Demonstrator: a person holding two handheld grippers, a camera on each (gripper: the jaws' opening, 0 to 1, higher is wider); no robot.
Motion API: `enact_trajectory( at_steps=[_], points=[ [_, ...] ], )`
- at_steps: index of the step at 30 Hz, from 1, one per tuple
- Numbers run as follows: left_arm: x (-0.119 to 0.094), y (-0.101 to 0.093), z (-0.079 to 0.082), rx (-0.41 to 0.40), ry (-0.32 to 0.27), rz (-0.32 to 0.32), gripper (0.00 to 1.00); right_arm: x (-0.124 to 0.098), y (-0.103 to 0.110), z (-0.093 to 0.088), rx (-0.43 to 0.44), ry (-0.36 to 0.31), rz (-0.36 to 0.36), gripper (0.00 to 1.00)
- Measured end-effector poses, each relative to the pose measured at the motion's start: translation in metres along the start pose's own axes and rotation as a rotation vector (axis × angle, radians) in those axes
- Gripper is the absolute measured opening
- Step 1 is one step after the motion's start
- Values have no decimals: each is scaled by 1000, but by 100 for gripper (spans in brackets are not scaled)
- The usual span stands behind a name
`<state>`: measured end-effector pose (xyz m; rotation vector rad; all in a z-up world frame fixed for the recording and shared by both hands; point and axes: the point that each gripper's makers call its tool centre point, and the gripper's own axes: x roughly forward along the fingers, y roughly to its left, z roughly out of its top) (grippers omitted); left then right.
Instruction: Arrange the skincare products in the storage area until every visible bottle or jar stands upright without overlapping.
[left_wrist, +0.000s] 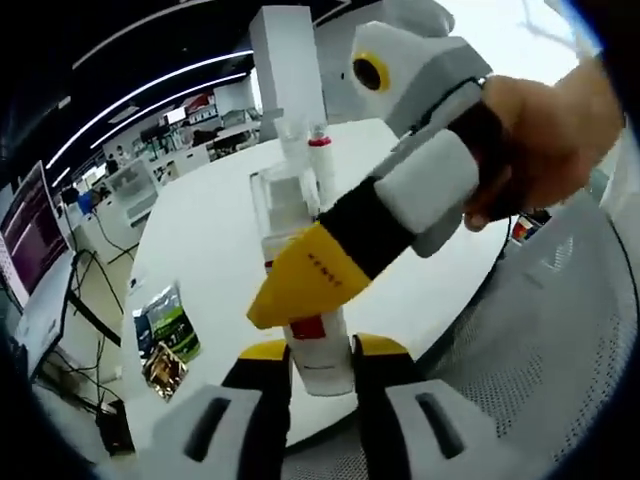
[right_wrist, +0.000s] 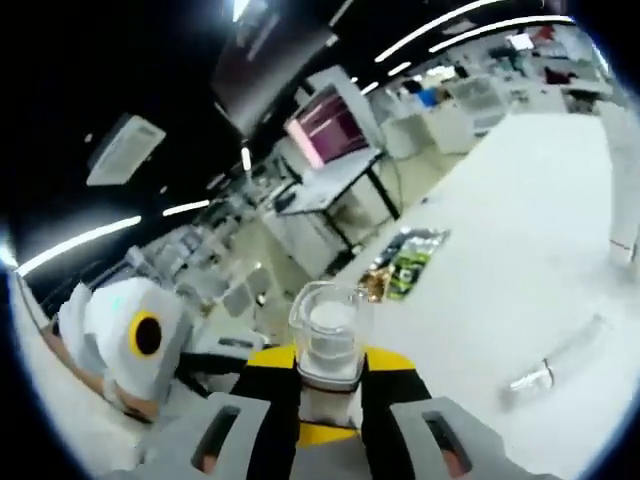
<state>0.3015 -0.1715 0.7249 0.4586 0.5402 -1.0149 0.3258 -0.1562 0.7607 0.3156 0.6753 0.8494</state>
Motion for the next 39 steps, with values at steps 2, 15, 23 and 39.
enact_trajectory(
  at_steps=[2,15,23,39],
  points=[
    [1,-4,2,-2,-11,-28,20,-6,9,-2,-97,24,74,17],
    [-9,-24,20,-50,-110,-144,24,-25,39,0,-233,53,376,16],
    [-9,-7,13,-148,-59,-67,20,-12,34,9,-136,-66,276,17],
    [-4,14,-15,-121,93,80,20,11,9,-6,282,-115,-228,24]
  ],
)
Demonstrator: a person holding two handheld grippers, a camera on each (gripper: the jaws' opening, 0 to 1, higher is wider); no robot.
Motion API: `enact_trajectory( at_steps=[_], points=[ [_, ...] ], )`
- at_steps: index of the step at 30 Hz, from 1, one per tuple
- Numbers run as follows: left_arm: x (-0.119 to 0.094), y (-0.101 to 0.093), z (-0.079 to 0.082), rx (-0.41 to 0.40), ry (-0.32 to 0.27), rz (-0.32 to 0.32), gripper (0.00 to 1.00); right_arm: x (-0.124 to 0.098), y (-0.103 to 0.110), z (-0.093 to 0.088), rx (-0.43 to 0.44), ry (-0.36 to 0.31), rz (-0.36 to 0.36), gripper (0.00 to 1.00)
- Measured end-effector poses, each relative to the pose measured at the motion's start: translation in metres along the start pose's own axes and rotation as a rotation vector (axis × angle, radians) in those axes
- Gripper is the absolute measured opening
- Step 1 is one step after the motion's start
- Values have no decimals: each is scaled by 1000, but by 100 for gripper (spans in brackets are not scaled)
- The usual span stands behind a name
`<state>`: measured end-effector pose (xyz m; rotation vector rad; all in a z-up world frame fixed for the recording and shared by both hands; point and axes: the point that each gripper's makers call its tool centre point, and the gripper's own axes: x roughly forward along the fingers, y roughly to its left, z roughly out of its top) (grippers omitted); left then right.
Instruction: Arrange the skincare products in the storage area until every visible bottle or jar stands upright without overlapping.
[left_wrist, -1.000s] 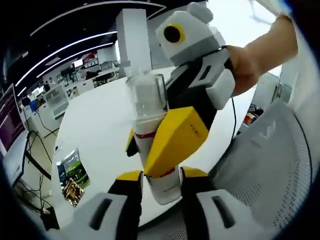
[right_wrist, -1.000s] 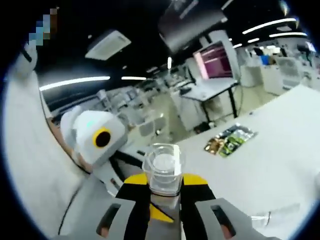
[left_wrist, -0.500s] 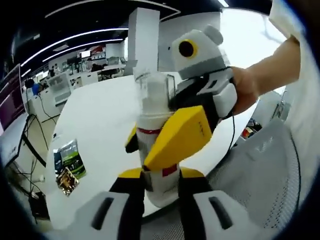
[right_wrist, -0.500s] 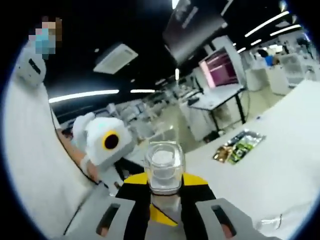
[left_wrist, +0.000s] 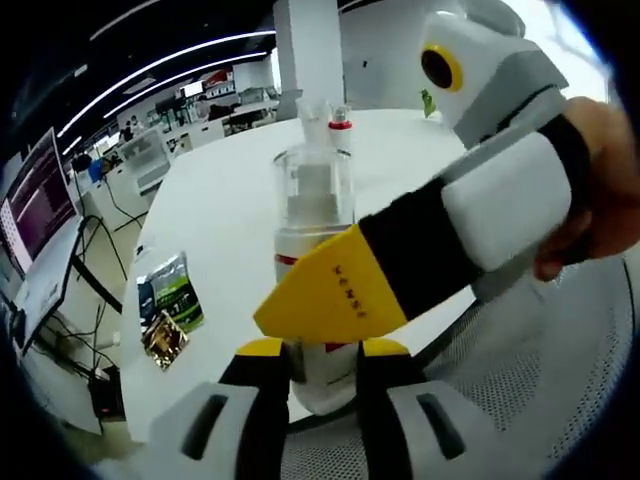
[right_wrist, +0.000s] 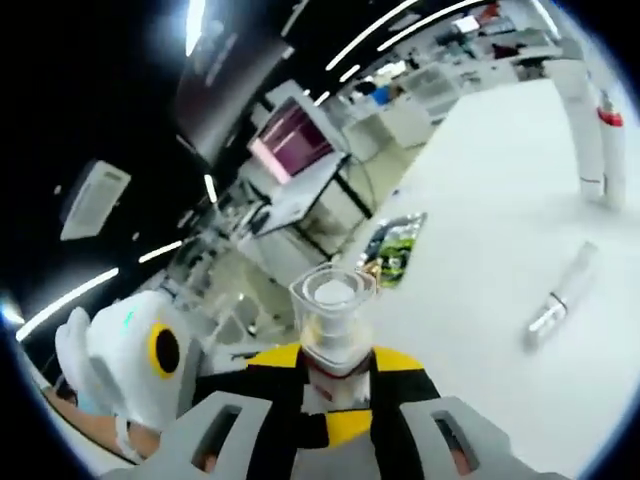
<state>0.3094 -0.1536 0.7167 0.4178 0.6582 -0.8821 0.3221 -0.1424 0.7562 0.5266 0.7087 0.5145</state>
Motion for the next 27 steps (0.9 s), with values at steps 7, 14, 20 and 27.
enact_trajectory(
  at_steps=[7,14,20,27],
  points=[
    [0,-6,14,45,-95,-41,23,-8,-2,8,-123,39,112,19],
    [-4,-18,19,95,-128,-99,23,-24,10,2,-391,121,301,19],
    [-8,-13,20,48,-126,-83,19,-24,11,3,-345,97,303,20],
    [-4,-2,10,-2,-64,-32,19,-10,0,1,-114,34,117,20]
  ],
)
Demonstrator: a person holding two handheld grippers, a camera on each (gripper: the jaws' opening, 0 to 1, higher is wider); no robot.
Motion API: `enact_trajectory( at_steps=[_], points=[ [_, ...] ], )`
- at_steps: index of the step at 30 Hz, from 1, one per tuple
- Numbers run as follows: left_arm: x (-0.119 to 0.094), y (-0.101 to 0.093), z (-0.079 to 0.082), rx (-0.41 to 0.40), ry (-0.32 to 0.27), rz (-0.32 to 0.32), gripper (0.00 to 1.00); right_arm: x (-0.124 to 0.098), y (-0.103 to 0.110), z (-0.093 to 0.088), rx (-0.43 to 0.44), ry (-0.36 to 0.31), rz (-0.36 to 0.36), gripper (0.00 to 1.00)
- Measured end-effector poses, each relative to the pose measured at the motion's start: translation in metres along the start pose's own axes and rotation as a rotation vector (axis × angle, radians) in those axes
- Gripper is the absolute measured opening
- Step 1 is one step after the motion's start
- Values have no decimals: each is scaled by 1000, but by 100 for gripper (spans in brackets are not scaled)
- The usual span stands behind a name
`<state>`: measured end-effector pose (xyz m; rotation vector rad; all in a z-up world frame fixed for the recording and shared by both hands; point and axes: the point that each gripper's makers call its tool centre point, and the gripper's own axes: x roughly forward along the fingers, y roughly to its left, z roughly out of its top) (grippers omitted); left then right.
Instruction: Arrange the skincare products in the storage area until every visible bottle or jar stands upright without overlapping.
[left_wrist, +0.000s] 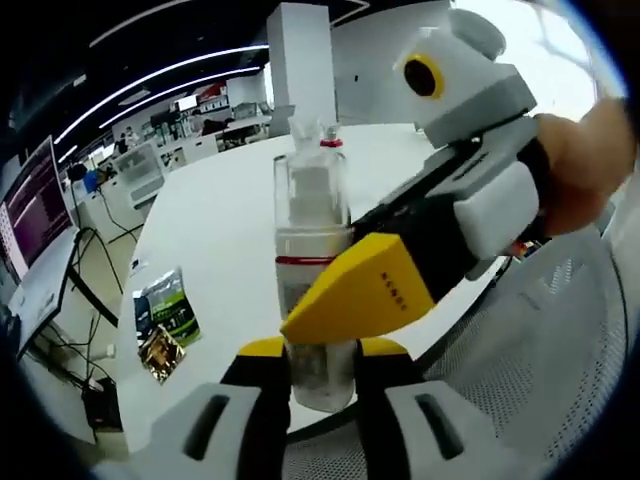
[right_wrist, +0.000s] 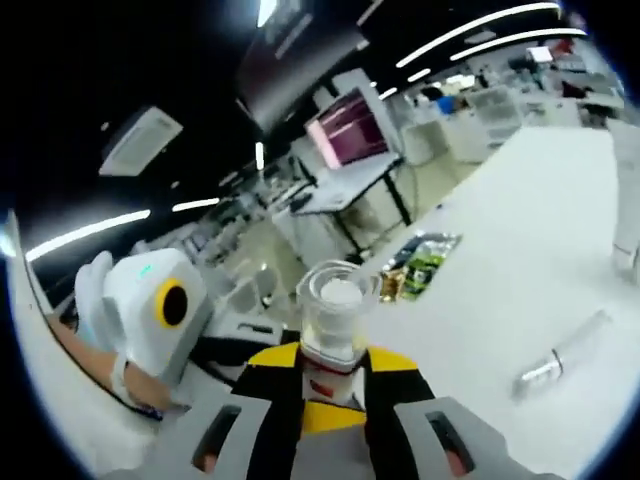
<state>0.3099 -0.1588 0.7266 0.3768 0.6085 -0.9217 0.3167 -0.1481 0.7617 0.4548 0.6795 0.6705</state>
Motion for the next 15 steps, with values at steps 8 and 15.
enact_trajectory(
  at_steps=[8,15],
  points=[
    [0,3,0,48,3,39,19,3,-4,2,47,-28,-61,16],
    [2,2,4,108,-31,34,21,1,-6,4,27,-17,-40,15]
  ],
)
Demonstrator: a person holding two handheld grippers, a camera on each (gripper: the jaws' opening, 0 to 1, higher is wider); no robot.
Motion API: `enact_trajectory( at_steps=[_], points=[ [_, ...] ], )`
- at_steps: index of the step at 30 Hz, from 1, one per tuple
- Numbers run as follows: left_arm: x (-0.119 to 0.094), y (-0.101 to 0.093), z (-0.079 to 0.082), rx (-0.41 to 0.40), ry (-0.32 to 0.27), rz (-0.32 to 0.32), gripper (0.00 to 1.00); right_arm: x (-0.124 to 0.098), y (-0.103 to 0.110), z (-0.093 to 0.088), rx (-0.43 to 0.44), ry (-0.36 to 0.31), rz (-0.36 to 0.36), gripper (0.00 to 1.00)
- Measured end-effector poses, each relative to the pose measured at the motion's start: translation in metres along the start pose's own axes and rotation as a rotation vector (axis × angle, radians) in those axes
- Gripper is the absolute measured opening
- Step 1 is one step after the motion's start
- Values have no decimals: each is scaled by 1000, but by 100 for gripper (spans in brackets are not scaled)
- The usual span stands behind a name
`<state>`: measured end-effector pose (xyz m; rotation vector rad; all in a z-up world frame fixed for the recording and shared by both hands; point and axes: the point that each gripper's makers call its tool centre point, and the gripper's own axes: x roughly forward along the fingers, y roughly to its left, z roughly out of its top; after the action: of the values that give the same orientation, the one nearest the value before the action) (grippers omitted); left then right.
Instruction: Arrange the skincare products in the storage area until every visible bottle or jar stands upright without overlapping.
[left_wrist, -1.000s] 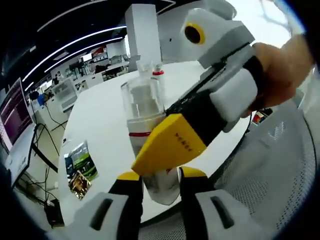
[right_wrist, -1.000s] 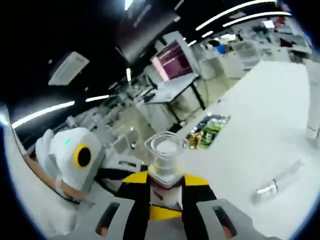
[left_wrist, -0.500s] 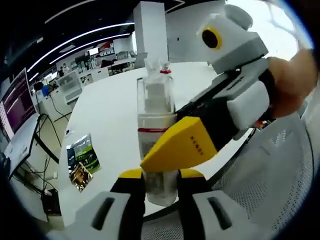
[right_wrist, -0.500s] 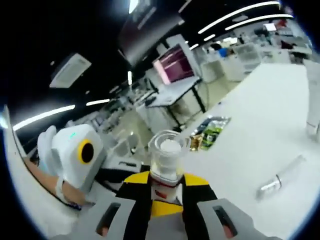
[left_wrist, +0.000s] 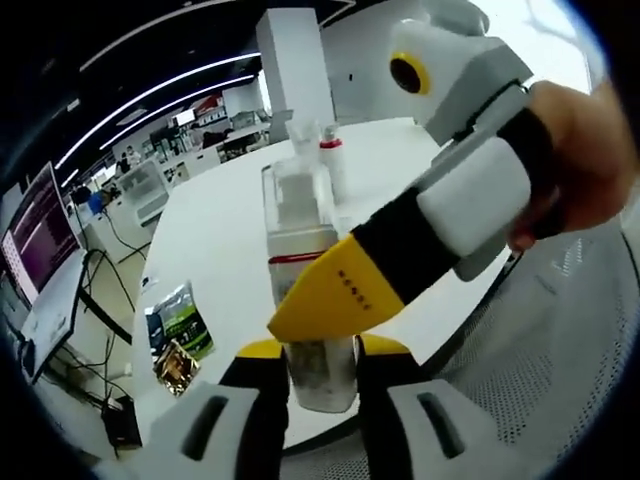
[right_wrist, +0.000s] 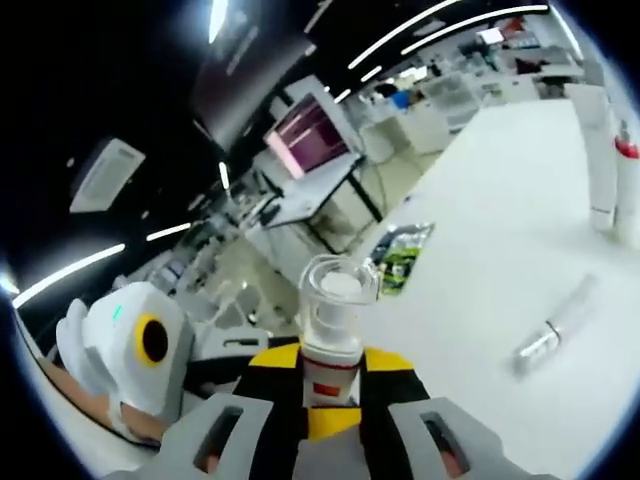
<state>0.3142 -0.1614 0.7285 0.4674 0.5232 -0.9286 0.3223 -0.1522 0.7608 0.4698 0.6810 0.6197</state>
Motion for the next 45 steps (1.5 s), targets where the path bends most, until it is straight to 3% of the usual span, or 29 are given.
enact_trajectory(
  at_steps=[8,23,25,27,33,36,39,45],
  points=[
    [2,0,-1,24,-4,-4,22,1,2,0,-124,23,2,15],
    [3,-19,2,44,-14,-105,20,-21,-7,4,-152,24,9,15],
    [5,-21,-8,48,38,-112,18,-24,-14,11,-159,2,4,15],
    [6,-20,-8,50,37,-109,18,-25,-19,15,-146,-26,11,15],
    [6,-14,-14,57,69,-88,13,-33,-44,29,-214,-87,-24,16],
    [7,-13,-15,56,81,-77,13,-45,-60,35,-280,-91,-68,16],
    [7,-11,-14,55,85,-69,10,-58,-72,40,-289,-92,-92,16],
    [8,-8,-18,46,104,-59,9,-80,-117,54,-341,-105,-197,16]
  ],
)
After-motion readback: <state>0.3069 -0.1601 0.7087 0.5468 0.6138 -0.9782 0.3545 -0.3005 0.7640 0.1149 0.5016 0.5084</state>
